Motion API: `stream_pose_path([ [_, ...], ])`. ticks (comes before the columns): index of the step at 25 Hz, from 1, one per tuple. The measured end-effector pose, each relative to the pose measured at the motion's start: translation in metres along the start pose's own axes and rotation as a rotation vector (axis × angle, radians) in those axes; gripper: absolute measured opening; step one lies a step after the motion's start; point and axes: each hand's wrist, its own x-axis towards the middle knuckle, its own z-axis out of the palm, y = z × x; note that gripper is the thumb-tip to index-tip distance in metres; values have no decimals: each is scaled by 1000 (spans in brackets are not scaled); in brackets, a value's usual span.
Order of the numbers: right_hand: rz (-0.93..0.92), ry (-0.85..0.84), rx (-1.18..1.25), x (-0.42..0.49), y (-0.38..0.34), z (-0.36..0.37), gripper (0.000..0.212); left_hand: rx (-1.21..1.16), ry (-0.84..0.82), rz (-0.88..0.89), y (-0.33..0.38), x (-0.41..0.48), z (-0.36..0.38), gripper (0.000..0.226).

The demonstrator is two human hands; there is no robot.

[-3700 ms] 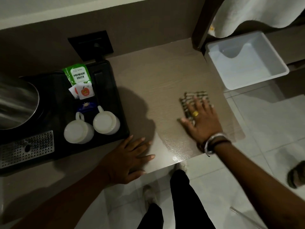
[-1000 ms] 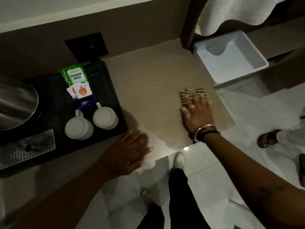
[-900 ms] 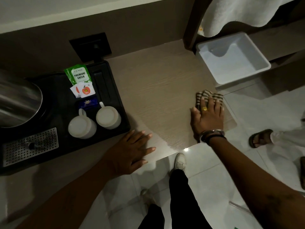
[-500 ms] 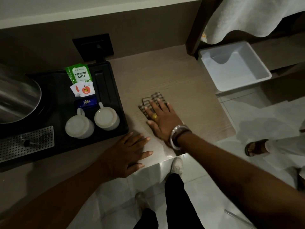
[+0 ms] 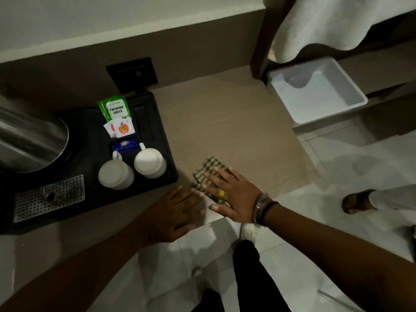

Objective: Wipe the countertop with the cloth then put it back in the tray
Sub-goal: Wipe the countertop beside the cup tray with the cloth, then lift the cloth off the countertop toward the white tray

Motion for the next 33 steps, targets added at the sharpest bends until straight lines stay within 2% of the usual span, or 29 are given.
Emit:
stream_pose_path([
  [2, 76, 43, 7, -36, 17, 1, 67, -8, -15, -24, 1, 0, -5, 48],
  [3, 170, 98, 2, -50, 36, -1, 70, -10, -28, -40, 2, 1, -6, 50],
  [7, 753, 198, 43, -61, 103, -14, 97, -18, -25, -66, 3, 1, -9, 52],
  [9, 943, 224, 73, -35, 97, -11, 97, -23, -26, -78, 3, 1, -9, 53],
  [11, 911, 233, 74, -2, 68, -6, 90, 19, -40, -76, 4, 0, -7, 54],
  [14, 545, 132, 23, 11, 21, 3, 87, 37, -54, -76, 2, 1, -7, 55],
  [16, 411, 91, -41, -16, 14, 10, 82, 48, -80, -67, 3, 0, -10, 55],
  [18, 465, 111, -56, -47, 30, 11, 77, 45, -94, -60, 3, 1, -12, 55],
  [22, 825, 190, 61, -69, 86, -4, 72, 40, -66, -79, 8, 2, -9, 55],
  [24, 858, 227, 162, -65, 110, -21, 74, -28, -10, -94, 16, 14, -7, 51],
  [26, 893, 298, 243, -64, 123, -26, 66, -127, 88, -164, 23, 49, -12, 48],
  [27, 965, 373, 317, -64, 130, -29, 57, -164, 156, -230, 23, 76, -17, 46],
  [29, 1224, 571, 572, -64, 157, -42, 33, -191, 306, -388, 14, 145, -31, 47],
  [31, 1417, 713, 950, -66, 201, -64, 33, -192, 385, -532, -8, 219, -45, 49],
  [32, 1383, 769, 1207, -66, 224, -76, 37, -194, 377, -583, -21, 254, -48, 51],
  [33, 1247, 829, 1522, -64, 245, -89, 43, -202, 326, -633, -34, 286, -46, 55],
])
